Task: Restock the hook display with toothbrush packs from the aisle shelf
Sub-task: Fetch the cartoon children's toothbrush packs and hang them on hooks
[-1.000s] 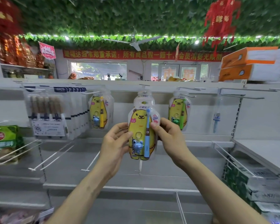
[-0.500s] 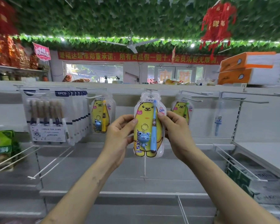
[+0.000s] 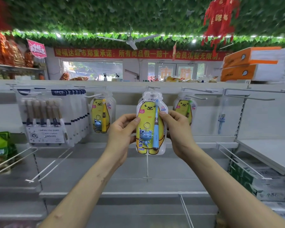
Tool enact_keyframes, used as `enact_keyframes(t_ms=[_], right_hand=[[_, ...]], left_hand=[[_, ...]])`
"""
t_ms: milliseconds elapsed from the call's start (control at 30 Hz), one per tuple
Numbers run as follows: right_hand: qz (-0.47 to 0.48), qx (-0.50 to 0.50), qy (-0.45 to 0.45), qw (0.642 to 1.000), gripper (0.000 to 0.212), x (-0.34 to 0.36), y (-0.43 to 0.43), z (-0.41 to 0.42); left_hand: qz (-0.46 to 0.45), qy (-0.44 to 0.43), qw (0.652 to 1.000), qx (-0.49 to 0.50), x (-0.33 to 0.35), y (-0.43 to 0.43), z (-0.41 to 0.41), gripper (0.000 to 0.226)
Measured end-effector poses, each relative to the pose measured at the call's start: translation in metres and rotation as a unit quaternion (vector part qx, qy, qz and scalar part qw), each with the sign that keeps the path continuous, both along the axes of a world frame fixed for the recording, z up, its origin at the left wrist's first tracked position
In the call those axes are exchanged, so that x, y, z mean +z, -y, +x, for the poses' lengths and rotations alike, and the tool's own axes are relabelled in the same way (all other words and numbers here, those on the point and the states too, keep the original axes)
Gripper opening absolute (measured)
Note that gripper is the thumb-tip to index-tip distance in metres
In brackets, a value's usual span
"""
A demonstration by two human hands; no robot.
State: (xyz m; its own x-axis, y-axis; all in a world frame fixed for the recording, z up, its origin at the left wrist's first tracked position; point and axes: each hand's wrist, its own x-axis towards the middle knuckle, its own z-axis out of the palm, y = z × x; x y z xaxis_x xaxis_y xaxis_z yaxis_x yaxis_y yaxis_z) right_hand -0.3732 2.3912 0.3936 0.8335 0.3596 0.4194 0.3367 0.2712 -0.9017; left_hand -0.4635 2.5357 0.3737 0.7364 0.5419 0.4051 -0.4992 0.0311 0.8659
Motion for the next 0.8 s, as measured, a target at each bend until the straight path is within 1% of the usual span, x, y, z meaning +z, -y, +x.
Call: enact_keyframes(t_ms=[167, 367, 500, 533, 633, 733, 800], right_hand=[[-0.068, -0.024, -0.012, 0.997, 0.028, 0.006, -0.019, 0.032], [-0.106, -0.042, -0.055, 0.992, 0.026, 0.01, -0.042, 0.069], [-0.121, -0.065, -0.057, 0.989, 0.03, 0.005, -0.051, 0.083], [-0.128, -0.076, -0.05, 0.988, 0.028, 0.002, -0.051, 0.084], [-0.143, -0.138, -0.025, 0.98, 0.024, -0.019, -0.04, 0.08], [-0.131, -0.176, -0.013, 0.976, 0.018, -0.044, -0.018, 0.062], [-0.136, -0.194, 0.006, 0.972, 0.019, -0.059, -0.001, 0.045]], left_hand=[[0.038, -0.049, 0.995, 0.073, 0.007, -0.018, 0.032, 0.006], [0.104, -0.128, 0.981, 0.105, 0.016, -0.041, 0.077, 0.011], [0.133, -0.152, 0.972, 0.122, 0.018, -0.052, 0.089, 0.005], [0.148, -0.156, 0.967, 0.135, 0.017, -0.053, 0.089, 0.009], [0.208, -0.151, 0.95, 0.18, 0.006, -0.05, 0.077, 0.029], [0.245, -0.143, 0.943, 0.172, -0.013, -0.04, 0.062, 0.029], [0.263, -0.128, 0.943, 0.161, -0.028, -0.026, 0.054, 0.029]])
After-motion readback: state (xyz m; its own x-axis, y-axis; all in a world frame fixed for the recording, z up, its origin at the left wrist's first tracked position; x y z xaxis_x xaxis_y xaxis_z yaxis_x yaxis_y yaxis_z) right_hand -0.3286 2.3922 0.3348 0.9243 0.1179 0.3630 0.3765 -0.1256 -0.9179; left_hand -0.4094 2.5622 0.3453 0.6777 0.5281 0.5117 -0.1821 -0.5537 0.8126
